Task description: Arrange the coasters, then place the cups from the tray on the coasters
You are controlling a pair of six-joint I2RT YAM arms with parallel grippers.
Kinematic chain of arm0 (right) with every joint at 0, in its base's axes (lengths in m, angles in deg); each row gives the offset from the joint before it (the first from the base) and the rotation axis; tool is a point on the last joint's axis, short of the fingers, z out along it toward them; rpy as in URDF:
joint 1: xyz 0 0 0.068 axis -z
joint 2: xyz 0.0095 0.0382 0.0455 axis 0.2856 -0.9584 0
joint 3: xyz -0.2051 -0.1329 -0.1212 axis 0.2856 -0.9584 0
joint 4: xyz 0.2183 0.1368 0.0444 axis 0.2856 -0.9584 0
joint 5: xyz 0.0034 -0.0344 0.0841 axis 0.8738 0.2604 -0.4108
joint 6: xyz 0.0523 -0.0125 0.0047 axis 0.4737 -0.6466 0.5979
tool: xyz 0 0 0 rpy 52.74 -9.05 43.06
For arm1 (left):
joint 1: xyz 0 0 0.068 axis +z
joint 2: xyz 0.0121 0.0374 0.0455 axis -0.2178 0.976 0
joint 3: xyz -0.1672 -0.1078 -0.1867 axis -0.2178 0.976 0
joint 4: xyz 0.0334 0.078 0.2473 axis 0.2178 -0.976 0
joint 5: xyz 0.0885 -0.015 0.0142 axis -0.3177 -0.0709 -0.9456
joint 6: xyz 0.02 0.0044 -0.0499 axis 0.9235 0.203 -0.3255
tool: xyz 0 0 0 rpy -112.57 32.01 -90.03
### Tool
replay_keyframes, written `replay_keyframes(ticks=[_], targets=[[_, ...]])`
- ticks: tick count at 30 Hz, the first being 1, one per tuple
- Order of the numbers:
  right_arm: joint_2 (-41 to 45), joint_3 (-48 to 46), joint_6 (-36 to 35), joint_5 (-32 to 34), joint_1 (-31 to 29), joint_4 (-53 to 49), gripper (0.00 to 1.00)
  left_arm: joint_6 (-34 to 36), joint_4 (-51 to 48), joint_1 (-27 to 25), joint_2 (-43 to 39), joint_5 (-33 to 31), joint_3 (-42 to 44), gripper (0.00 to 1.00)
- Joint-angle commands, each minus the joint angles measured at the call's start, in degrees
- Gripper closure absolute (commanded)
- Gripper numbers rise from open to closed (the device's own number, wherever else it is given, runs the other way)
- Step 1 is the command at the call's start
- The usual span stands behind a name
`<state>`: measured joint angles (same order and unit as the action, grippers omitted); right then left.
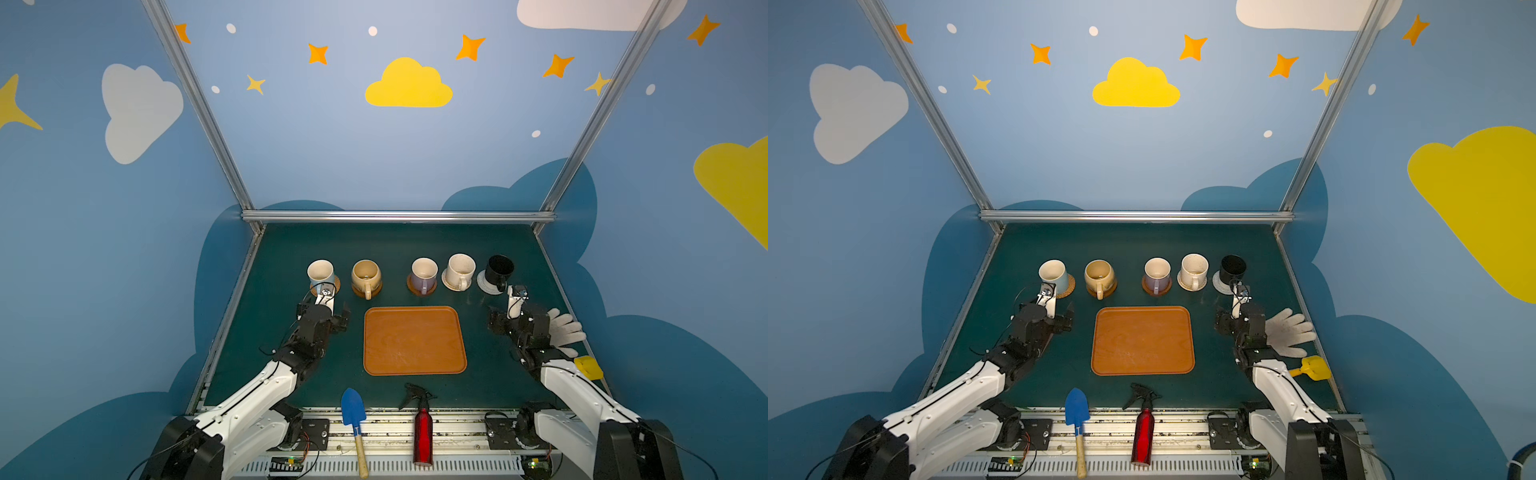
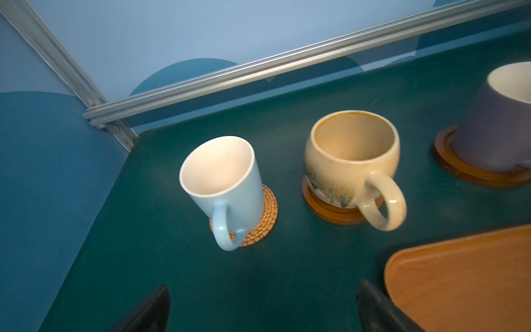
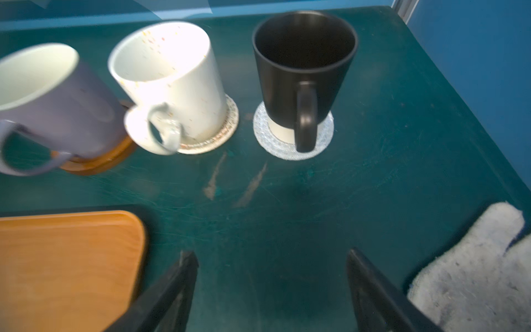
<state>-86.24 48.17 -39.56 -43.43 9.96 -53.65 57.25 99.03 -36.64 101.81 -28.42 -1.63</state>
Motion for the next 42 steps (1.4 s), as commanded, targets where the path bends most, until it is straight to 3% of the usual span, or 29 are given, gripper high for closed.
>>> replay_keyframes(ticks=[1,7,11,17,23,34,42], targets=[[-2.6,-0.6,-3.0,3.0,-0.1,10.5,0.18,1.8,6.5,4.9,3.2,3.6,1.2,0.0],[-10.0,0.9,-2.8,3.5,0.3,17.4,0.18,2.6,18.9,12.4,13.9,9.7,3.1,0.0],[-12.4,1.4,-3.3,3.2,0.6,20.4,0.18,4.8,23.2,15.1,17.3,13.4,2.5,0.0],[-16.4,1.9,-4.4,1.6,2.1,27.1,0.18,2.2,27.9,20.5,20.5,22.7,2.0,0.0],[-21.0,4.3,-1.0,-2.1,5.2,28.1,0.18,2.4,36.6,20.9,29.4,25.0,2.4,0.0],[-29.2,4.6,-2.4,-3.0,4.5,35.2,0.17,-0.1,30.8,24.2,30.9,29.4,-1.3,0.0],[-28.4,5.2,-2.3,-2.8,4.4,32.4,0.1,-1.4,29.3,25.4,31.0,30.0,-2.2,0.0]])
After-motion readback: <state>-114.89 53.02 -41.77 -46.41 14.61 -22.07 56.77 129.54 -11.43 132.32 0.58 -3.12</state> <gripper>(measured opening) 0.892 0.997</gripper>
